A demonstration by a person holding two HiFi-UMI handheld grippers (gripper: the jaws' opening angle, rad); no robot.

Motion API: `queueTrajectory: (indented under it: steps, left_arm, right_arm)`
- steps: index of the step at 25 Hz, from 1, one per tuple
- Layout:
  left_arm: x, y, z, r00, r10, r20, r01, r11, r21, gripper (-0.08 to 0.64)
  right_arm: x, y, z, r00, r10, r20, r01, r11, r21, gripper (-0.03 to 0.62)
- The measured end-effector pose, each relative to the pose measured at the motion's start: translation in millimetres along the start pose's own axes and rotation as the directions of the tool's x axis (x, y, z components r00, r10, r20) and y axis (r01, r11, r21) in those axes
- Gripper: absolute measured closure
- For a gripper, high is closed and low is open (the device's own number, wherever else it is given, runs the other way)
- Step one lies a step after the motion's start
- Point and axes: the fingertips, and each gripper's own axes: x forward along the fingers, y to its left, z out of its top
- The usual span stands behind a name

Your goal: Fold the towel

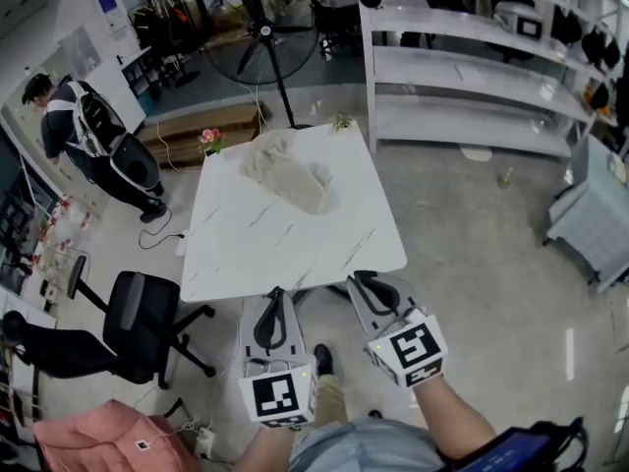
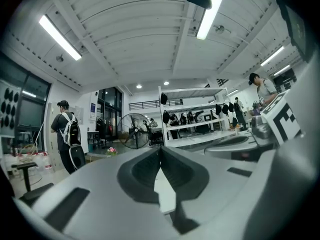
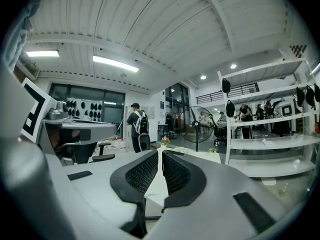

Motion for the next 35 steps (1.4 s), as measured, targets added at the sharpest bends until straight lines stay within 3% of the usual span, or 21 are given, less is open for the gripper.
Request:
queueTrajectory:
  steps: [8, 12, 17, 27, 35]
  left_arm:
    - [109.8, 69.5, -44.6, 0.993, -0.051, -0.102, 0.043, 0.996, -0.075, 0.552]
    - [167.0, 105.6, -51.0, 0.992, -0.077, -0.099, 0.068, 0.993, -0.092, 0.552]
    - [220.3, 135.2, -43.0, 0.99, -0.112, -0.085, 0.104, 0.99, -0.095, 0.552]
    - [270.3, 163.1, -10.7, 0.99, -0.138, -0.012, 0.137, 0.989, -0.06, 0.552]
    - [292.9, 172.9, -31.2, 0.992, -0.115, -0.049, 0.112, 0.992, -0.05, 0.552]
  right_arm:
    - [120.4, -32.4, -27.4, 0.995, -0.007, -0.099, 0.012, 0.999, 0.047, 0.531]
    - [178.4, -52.8, -26.8, 0.988, -0.047, -0.149, 0.054, 0.998, 0.042, 0.531]
    - [231.9, -77.1, -12.7, 0.988, -0.094, -0.124, 0.098, 0.995, 0.031, 0.531]
    - [272.1, -110.4, 15.1, 0.982, -0.168, -0.084, 0.169, 0.986, 0.007, 0.531]
    - [291.9, -134.6, -7.4, 0.978, -0.163, -0.127, 0.168, 0.985, 0.029, 0.489]
